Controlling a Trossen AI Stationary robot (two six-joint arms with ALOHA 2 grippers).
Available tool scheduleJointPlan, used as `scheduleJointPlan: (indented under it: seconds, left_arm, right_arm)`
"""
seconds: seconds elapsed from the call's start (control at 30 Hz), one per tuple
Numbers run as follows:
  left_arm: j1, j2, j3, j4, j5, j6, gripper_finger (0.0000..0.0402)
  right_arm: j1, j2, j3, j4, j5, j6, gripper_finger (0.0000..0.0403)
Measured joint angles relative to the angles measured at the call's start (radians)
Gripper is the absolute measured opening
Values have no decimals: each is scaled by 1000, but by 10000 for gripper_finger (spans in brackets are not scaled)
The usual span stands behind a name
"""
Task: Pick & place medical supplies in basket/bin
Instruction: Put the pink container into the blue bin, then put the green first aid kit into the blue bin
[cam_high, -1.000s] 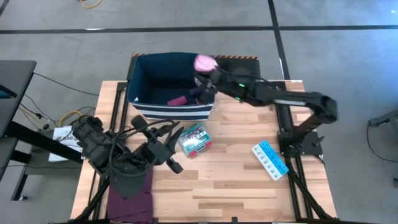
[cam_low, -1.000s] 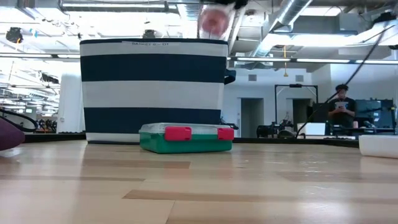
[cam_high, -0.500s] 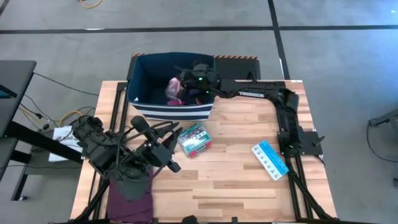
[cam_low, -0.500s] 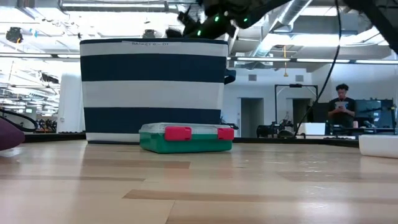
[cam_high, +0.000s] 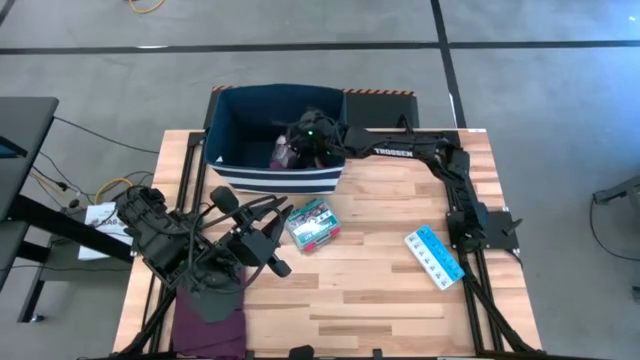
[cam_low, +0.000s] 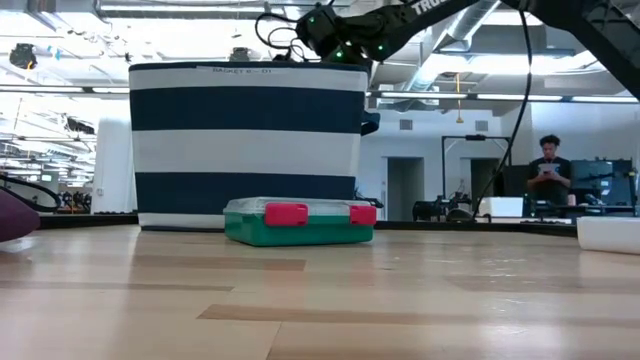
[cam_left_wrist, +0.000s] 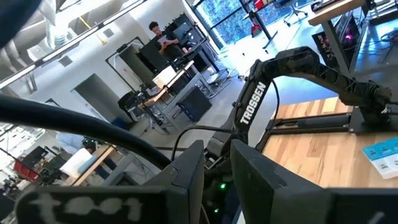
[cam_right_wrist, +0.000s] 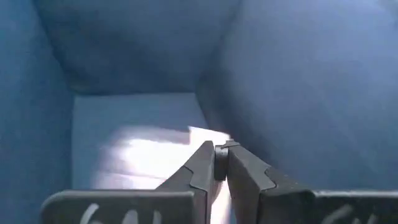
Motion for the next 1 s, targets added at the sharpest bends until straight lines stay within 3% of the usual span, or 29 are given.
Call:
scheduleJointPlan:
  seconds: [0.47,0.83,1.0]
  left_arm:
    - [0,0,0,2,0,-56,73]
    - [0,0,0,2,7,-55,73]
    - [0,0,0,1,8,-56,73]
  right_arm:
    - [6,-9,10,-23,5,-81,104]
    - [37,-10,212,-190,8,-151,190]
    - [57,-10,325,-320,67,-179,205]
